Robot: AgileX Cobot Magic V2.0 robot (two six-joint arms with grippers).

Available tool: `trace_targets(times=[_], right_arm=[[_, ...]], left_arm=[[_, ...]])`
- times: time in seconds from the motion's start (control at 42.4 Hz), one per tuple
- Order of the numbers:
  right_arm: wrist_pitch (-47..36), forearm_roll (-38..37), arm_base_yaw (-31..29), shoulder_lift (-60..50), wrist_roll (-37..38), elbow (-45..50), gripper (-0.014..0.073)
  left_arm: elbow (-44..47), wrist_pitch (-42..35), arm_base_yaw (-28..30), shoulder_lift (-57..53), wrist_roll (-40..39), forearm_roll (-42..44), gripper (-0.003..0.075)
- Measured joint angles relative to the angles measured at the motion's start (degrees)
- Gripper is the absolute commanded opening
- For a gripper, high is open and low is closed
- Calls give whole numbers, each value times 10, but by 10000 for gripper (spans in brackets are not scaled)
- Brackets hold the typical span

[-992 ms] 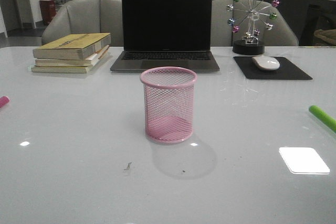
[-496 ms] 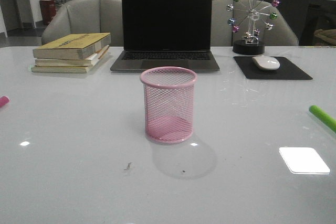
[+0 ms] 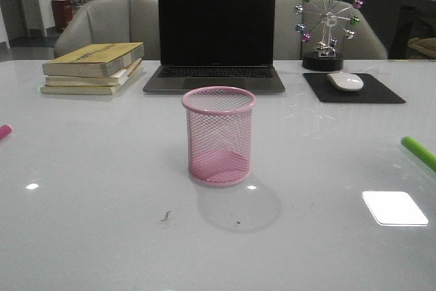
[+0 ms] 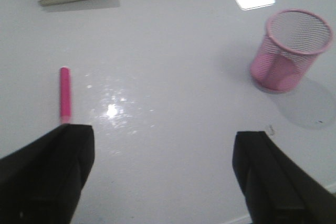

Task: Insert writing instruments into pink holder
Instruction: 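Lower the right gripper and grasp the green marker upright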

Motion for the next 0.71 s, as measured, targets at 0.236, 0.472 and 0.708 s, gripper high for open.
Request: trace_targets(times=[0.236,0.472,0.708], right_arm=[[-2,0,0,191,0,-121,533],[38,0,-6,316,-4,-243,480],[81,11,-5,401,-26,-342,477]], left_arm=[[0,-2,-110,1,0,-10,579],[0,-2,-157,1,0,-12,579],[0,-2,-159,1,0,-13,579]])
